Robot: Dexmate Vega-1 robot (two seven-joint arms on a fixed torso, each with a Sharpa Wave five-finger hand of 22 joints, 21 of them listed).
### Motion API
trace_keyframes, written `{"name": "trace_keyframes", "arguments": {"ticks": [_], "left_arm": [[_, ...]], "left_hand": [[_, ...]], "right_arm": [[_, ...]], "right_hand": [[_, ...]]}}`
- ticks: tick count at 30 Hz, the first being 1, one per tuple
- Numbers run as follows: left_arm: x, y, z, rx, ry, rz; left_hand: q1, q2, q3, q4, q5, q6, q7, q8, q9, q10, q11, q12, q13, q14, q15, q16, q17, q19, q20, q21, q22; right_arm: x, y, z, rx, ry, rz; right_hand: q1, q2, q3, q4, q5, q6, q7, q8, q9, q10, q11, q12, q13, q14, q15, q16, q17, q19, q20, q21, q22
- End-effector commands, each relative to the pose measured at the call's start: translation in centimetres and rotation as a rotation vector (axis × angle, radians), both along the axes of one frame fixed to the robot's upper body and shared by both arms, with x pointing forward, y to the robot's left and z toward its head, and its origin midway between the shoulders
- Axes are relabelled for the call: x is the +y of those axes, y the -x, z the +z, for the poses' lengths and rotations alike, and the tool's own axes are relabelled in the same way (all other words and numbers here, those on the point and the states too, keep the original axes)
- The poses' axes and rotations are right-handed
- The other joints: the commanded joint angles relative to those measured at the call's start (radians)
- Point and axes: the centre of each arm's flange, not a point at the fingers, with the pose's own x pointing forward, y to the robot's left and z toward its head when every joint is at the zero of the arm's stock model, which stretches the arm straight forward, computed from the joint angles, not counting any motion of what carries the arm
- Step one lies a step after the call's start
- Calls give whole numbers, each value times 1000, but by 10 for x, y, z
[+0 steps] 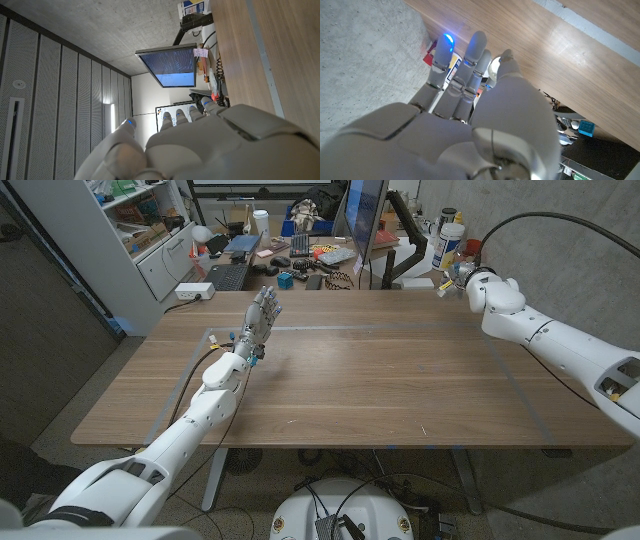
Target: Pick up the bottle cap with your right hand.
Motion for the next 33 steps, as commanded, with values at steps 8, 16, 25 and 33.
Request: {"name": "trace_keyframes", "arguments": {"ticks": [8,16,25,33], "left_arm": [[2,7,1,-18,9,-4],[3,10,-1,-18,7,-5],[6,19,-3,-21,7,1],[9,29,-4,-28,3,6]], "left_hand": [[-6,2,-3,-2,6,7,-4,4,3,-1,6,5,4,-34,-13,6,5,-9,2,-3,1],[-6,2,-4,-2,6,8,-2,5,3,-1,5,5,4,-34,-11,6,5,-8,2,-3,1],[-7,2,-5,-2,7,9,-2,5,3,-2,5,5,4,-35,-12,6,5,-8,2,-3,1],[-7,3,-6,-2,8,9,-4,5,3,-2,6,5,4,-35,-11,6,5,-8,1,-3,1]], "right_arm": [[-2,21,15,-59,-4,0],[-3,26,15,-70,-10,1],[-4,36,17,-90,-24,3],[-3,47,16,-108,-35,7]], "right_hand": [[6,10,-7,-1,-3,45,4,94,72,9,-3,8,1,13,-10,-9,6,1,-138,-3,2],[9,12,-10,-1,-6,46,4,101,76,9,-1,13,4,15,-10,-13,10,2,-138,-4,2],[11,14,-12,-1,-7,52,7,108,79,14,1,15,-1,18,-11,-17,10,4,-137,-5,1],[12,16,-14,-1,-8,53,9,113,82,15,-1,17,-2,20,-11,-20,12,4,-138,-4,2]]}}
